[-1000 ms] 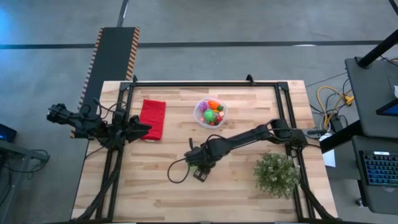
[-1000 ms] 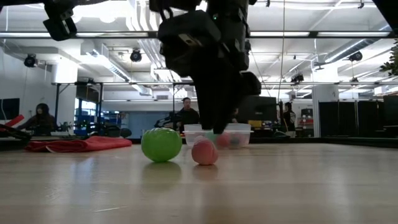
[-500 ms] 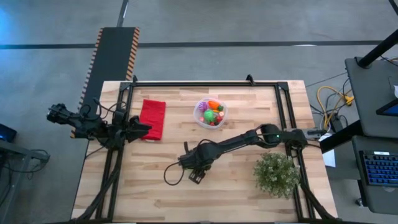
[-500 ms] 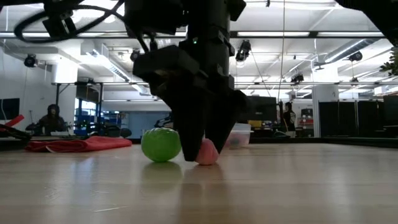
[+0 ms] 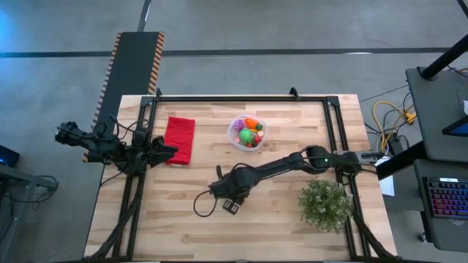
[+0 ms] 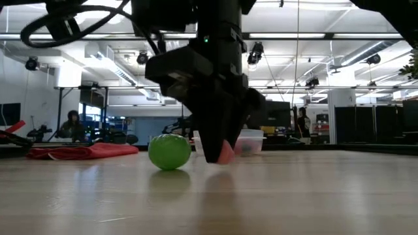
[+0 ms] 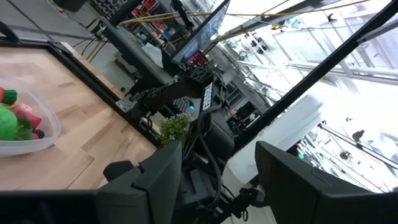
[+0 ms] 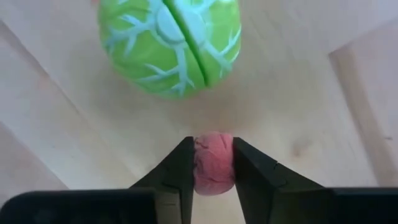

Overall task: Pick and placing Produce into tupperware
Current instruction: Put the pink peach into the transparent bin

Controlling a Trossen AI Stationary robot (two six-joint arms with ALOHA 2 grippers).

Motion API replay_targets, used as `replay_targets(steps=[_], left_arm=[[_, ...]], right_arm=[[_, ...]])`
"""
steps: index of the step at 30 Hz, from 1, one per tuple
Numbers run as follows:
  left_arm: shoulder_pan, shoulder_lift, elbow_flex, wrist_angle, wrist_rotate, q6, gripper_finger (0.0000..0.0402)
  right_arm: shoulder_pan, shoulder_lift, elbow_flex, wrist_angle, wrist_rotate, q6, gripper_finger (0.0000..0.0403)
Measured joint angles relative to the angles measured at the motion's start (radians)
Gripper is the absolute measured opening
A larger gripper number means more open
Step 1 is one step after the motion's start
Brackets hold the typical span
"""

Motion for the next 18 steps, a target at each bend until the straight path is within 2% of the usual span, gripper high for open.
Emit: replay_targets(steps=[4, 9, 13, 18], left_arm=[[0.000, 0.000, 0.000, 0.000, 0.010, 0.000, 0.0192], [0.000, 0.000, 0.000, 0.000, 0.026, 0.000, 0.0192], [0.000, -0.001, 0.000, -0.001, 0.026, 0.001, 0.0192], [0.000, -0.001, 0.000, -0.003, 0.048, 0.003, 0.0192]], right_arm=[[-0.002, -0.002, 0.047, -0.067, 0.043, -0.011, 0.0083], [-0.041, -0.039, 0.146, -0.198, 0.212, -0.044, 0.0089], [-0.133, -0.093, 0.196, -0.261, 0.313, -0.071, 0.0087], [-0.307, -0.154, 0.182, -0.250, 0.300, -0.185, 0.0092]])
